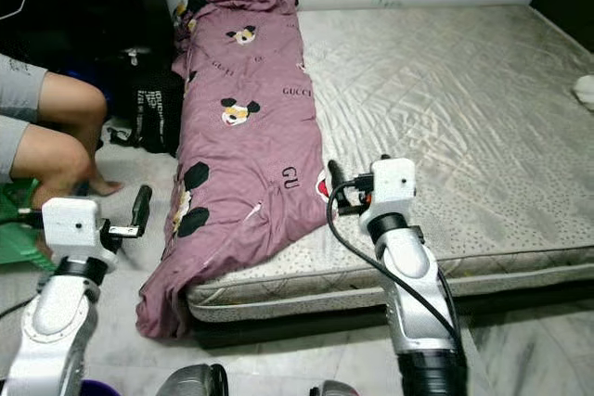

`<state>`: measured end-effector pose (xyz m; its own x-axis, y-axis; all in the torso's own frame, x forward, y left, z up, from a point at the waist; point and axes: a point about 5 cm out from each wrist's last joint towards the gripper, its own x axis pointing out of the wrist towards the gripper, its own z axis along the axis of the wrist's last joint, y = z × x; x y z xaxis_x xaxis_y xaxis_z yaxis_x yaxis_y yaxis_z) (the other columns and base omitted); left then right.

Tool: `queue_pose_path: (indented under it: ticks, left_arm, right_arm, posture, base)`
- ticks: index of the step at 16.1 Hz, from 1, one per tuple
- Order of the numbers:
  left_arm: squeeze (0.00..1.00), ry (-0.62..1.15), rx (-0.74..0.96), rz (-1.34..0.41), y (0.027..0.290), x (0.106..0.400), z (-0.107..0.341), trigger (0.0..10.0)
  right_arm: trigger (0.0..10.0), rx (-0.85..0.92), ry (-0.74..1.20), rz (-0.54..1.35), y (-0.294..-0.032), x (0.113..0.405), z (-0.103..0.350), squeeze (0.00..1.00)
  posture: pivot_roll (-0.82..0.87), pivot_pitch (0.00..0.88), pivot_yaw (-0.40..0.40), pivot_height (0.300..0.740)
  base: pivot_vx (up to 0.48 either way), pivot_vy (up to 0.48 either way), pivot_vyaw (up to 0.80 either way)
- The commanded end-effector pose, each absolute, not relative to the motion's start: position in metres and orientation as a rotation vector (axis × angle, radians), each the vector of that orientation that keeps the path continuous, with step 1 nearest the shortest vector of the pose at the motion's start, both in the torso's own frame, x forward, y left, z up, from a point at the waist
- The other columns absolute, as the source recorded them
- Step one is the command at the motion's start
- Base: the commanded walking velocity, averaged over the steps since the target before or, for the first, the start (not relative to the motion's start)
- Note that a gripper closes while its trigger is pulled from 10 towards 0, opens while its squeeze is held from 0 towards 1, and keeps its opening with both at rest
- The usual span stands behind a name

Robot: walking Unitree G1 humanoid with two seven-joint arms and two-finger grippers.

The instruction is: Clean up the room

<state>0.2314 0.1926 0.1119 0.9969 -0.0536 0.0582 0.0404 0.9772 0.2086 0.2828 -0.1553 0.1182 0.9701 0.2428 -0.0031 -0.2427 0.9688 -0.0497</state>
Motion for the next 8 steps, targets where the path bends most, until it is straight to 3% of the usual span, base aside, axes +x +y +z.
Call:
queue_pose_path:
  ticks: [1,4,8]
  left_arm:
    - [0.00,-0.079,0.255,-0.098,0.186,0.233,0.116,10.0]
    - [0.00,-0.065,0.271,-0.101,0.187,0.236,0.121,10.0]
    - [0.00,-0.023,0.168,-0.043,0.172,0.224,0.112,10.0]
  right_arm:
    - [10.0,-0.046,0.004,0.315,-0.145,0.281,0.121,0.00]
    - [10.0,-0.083,0.001,0.358,-0.143,0.275,0.124,0.00]
    - [10.0,-0.036,-0.002,0.221,-0.145,0.277,0.118,0.00]
  posture:
    - [-0.07,0.025,-0.021,0.740]
    - [-0.08,0.032,-0.018,0.740]
    - [-0.08,0.034,-0.022,0.740]
  base:
    - [0.000,0.000,0.00]
    - [0.000,0.000,0.00]
    - [0.000,0.000,0.00]
